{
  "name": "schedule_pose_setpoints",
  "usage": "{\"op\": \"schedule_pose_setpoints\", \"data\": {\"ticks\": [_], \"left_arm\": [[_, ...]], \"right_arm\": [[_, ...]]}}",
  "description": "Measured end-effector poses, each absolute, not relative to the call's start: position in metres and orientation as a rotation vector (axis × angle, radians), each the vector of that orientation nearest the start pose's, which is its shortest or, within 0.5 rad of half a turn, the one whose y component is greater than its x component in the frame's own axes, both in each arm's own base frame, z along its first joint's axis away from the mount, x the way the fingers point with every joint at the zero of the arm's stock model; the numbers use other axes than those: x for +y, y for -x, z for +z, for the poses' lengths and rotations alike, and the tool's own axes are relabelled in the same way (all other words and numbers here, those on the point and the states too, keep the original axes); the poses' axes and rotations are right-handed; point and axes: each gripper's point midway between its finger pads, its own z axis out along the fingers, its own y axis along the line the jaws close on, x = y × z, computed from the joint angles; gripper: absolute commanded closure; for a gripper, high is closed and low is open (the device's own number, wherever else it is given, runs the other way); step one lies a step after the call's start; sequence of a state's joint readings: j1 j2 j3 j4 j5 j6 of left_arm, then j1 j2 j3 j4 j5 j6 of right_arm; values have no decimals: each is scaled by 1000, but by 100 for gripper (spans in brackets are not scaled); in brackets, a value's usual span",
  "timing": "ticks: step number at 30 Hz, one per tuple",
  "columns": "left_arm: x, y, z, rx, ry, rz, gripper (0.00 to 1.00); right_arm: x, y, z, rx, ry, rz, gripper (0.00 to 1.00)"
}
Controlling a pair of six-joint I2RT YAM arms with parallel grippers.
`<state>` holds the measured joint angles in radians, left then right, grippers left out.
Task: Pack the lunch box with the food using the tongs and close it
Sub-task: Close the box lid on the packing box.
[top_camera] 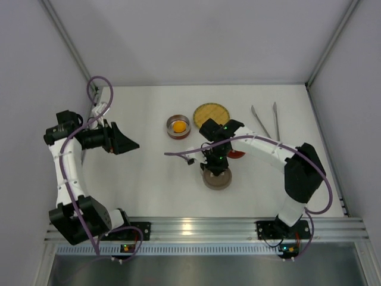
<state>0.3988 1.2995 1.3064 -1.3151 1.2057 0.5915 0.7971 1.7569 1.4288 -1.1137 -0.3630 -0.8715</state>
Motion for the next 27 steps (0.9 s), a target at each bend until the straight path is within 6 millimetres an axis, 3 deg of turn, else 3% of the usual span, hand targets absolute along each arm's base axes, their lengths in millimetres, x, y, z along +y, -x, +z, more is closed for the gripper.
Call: {"op": "schedule_pose_setpoints", "data": {"ticks": [4, 9, 16, 27], "left_arm": [[-68, -239, 275, 2063, -411, -1082, 2], [-77, -238, 274, 2077, -464, -1049, 2], [-83, -241, 267, 2079, -471, -1023, 2], [-83, -249, 266, 2048, -428, -1008, 2]], "right_arm": [[247, -195, 97, 1974, 2181, 519, 100], [250, -204, 106, 1913, 2174, 473, 100], [272, -228, 135, 1616, 2258, 428, 100], [270, -240, 111, 1378, 2461, 409, 100]]}}
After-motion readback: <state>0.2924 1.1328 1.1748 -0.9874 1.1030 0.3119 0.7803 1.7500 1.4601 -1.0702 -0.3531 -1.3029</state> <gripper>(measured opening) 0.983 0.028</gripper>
